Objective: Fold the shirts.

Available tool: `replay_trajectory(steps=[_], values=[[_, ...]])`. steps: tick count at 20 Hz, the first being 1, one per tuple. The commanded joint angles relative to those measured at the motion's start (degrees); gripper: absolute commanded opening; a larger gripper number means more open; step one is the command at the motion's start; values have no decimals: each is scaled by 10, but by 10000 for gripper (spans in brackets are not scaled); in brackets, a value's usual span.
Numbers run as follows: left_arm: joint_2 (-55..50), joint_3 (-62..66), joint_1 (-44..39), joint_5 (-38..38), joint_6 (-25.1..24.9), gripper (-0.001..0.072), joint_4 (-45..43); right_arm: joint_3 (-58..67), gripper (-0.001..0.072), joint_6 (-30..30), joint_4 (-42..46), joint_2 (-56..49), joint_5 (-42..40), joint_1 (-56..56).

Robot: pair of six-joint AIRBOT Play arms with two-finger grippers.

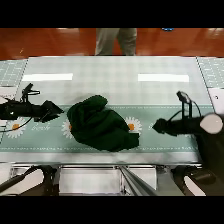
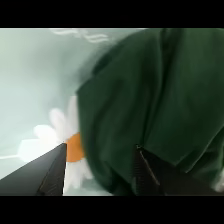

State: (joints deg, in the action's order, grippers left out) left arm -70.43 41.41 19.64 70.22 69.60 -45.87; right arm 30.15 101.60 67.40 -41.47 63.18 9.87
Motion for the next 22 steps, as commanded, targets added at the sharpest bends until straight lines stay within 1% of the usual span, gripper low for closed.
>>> replay_trajectory(steps=[1, 4, 8, 9, 10, 11, 13, 15, 18, 20, 22], values=[[-104, 30, -7, 35, -25, 507, 65, -70, 407, -6, -43, 74, -4, -12], [-141, 30, -49, 9, -25, 507, 64, -70, 407, -8, -43, 79, 9, -12], [-154, 30, -95, -26, -25, 506, 64, -70, 407, -8, -44, 79, 9, -12], [-154, 31, -102, -31, -25, 455, 64, -70, 407, -8, -44, 79, 10, -12], [-154, 34, -104, -31, -32, 186, 64, -70, 407, -8, -45, 79, 12, -12], [-153, 38, -106, -30, -44, 23, 64, -70, 407, -8, -45, 79, 18, -12], [-153, 46, -107, -20, -51, 22, 64, -84, 406, -7, -66, 79, 28, -9], [-153, 52, -107, -15, -58, 22, 64, -120, 406, 9, -98, 79, 0, 15], [-153, 53, -107, -16, -60, 22, 64, -163, 406, 18, -169, 68, -87, 83], [-153, 53, -107, -16, -60, 23, 64, -164, 407, 14, -192, 27, -151, 128], [-153, 53, -107, -15, -60, 22, 64, -153, 407, -21, -215, -30, -193, 143]])
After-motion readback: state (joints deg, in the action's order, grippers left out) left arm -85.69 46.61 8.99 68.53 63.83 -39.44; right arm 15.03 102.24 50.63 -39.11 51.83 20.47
